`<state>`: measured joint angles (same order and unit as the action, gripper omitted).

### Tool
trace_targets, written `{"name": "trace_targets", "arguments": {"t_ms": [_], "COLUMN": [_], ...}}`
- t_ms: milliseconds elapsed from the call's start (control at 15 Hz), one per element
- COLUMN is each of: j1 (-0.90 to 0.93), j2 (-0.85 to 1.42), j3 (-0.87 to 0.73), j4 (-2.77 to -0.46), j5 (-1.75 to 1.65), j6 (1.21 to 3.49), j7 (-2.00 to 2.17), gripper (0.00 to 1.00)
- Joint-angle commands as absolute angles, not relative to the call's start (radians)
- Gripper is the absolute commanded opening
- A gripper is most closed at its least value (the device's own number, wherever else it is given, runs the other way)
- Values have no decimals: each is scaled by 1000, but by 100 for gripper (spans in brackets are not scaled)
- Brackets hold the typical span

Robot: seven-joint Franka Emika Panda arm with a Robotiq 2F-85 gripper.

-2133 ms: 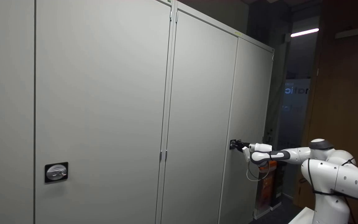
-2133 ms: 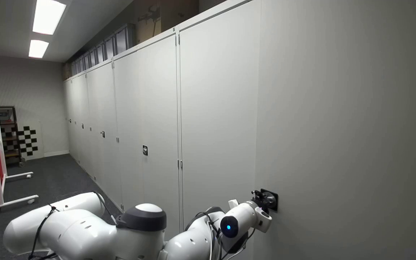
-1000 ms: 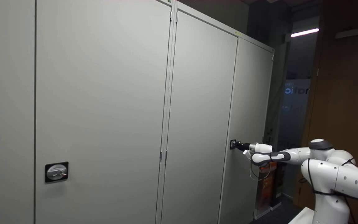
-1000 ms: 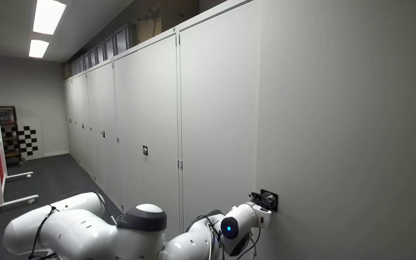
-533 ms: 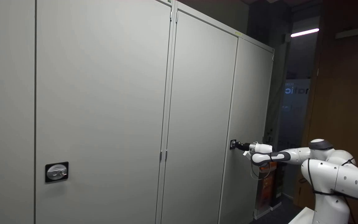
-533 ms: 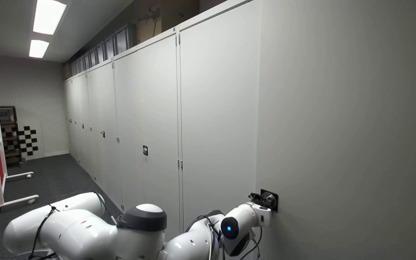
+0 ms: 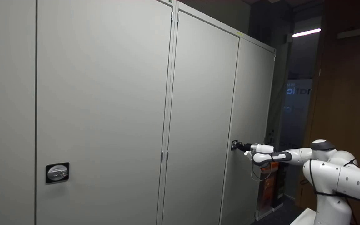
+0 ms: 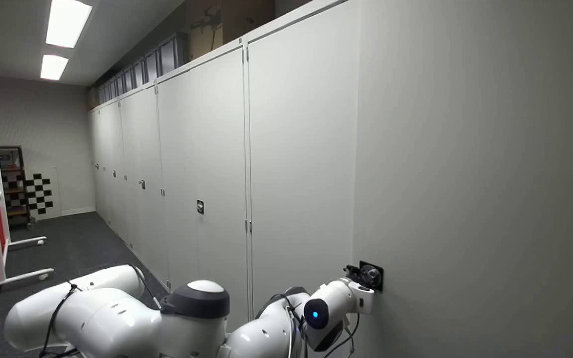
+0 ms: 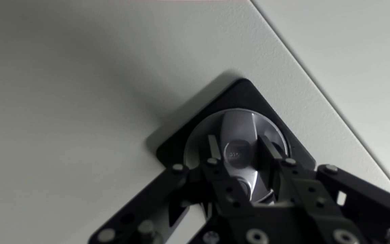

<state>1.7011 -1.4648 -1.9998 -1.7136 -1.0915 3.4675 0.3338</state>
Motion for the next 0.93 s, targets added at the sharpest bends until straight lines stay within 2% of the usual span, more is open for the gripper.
{"name": "trace_targets", "arguments": {"t_ms": [0, 867], "j1": [1737, 1717], "j2": [-1465, -1465], "j3": [-1996, -1957], "j4": [-1651, -1673], "j5": [-999, -980], "j6": [3468, 3467], "j7": [415, 748], "gripper": [8, 8]}}
